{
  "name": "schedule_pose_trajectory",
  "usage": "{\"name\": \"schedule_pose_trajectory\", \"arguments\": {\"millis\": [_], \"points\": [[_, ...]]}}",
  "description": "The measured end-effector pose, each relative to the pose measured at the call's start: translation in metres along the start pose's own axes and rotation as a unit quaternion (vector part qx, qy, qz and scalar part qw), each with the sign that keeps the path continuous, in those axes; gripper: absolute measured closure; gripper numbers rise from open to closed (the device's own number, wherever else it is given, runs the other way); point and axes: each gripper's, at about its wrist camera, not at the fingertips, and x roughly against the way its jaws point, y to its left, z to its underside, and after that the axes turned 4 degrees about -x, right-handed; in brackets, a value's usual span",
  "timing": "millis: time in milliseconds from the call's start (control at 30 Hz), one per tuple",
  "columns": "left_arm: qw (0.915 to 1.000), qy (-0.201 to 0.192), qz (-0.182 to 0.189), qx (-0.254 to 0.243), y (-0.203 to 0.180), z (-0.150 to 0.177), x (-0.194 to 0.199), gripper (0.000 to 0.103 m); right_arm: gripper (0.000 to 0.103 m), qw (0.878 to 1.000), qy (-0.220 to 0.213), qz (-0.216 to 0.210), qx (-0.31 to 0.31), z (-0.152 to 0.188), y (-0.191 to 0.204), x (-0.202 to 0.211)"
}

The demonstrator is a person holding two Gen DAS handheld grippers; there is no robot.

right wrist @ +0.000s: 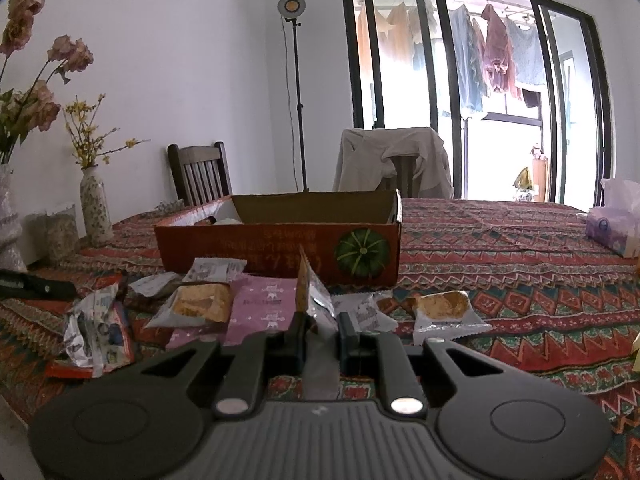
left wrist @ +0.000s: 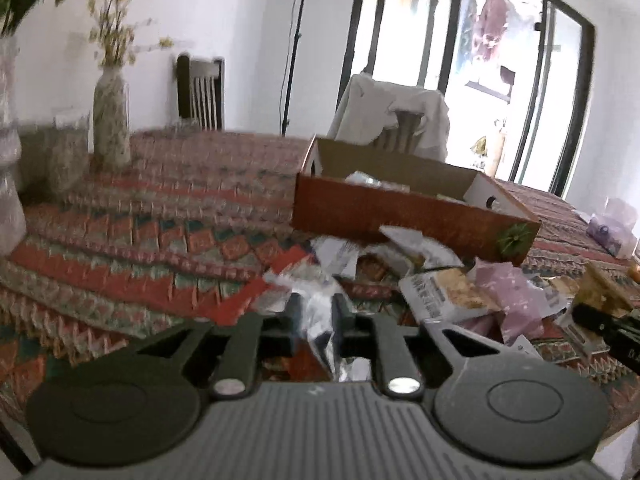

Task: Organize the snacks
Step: 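Carry both held packets over the cardboard box and open both tools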

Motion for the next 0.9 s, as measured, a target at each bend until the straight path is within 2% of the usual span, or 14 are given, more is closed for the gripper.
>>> {"name": "schedule_pose_trajectory", "arguments": {"millis": [33, 67, 100, 133, 167, 267, 400, 500, 533, 600, 633, 667, 733, 900], "points": [[1.0000, 0.003, -0.001, 0.004, 0.001, 0.001, -0.002, 0.068, 0.088, 1.000, 0.001, 0.001, 0.000, 0.000, 0.000, 0.000], [0.9999, 0.006, -0.004, 0.009, 0.000, 0.001, -0.003, 0.051, 0.088, 1.000, 0.001, 0.001, -0.001, 0.000, 0.000, -0.001], [0.9998, 0.007, -0.009, 0.014, -0.001, 0.001, -0.004, 0.042, 0.088, 1.000, 0.002, 0.001, -0.001, 0.000, 0.000, -0.002], [0.9996, 0.007, -0.017, 0.020, -0.002, 0.001, -0.005, 0.021, 0.088, 1.000, 0.003, 0.001, -0.001, 0.001, 0.000, -0.002], [0.9992, 0.008, -0.027, 0.026, -0.004, 0.000, -0.006, 0.007, 0.088, 1.000, 0.004, 0.001, -0.001, 0.001, 0.000, -0.003], [0.9977, 0.021, -0.048, 0.043, -0.012, -0.004, -0.015, 0.001, 0.088, 1.000, 0.006, 0.002, -0.002, 0.001, -0.001, -0.004], [0.9911, 0.053, -0.108, 0.058, -0.024, -0.007, -0.039, 0.000, 0.088, 1.000, 0.006, 0.002, -0.002, 0.002, -0.002, -0.004], [0.9864, 0.083, -0.131, 0.055, -0.024, -0.001, -0.054, 0.000, 0.088, 1.000, 0.005, 0.003, -0.004, 0.002, -0.004, -0.003], [0.9872, 0.084, -0.121, 0.061, -0.020, 0.002, -0.054, 0.000, 0.088, 1.000, 0.005, 0.004, -0.005, 0.002, -0.005, -0.003], [0.9892, 0.080, -0.109, 0.057, -0.017, 0.003, -0.050, 0.009, 0.088, 1.000, 0.006, 0.005, -0.007, 0.002, -0.006, -0.004], [0.9916, 0.075, -0.092, 0.051, -0.016, 0.003, -0.046, 0.027, 0.088, 1.000, 0.007, 0.005, -0.008, 0.002, -0.006, -0.005], [0.9932, 0.073, -0.078, 0.046, -0.016, 0.003, -0.044, 0.040, 0.088, 1.000, 0.008, 0.004, -0.008, 0.002, -0.006, -0.006], [0.9956, 0.065, -0.061, 0.028, -0.016, 0.003, -0.038, 0.047, 0.088, 1.000, 0.009, 0.001, -0.007, 0.003, -0.006, -0.007], [0.9985, 0.044, -0.028, 0.016, -0.008, 0.009, -0.025, 0.048, 0.088, 1.000, 0.009, 0.001, -0.006, 0.002, -0.005, -0.010]]}}
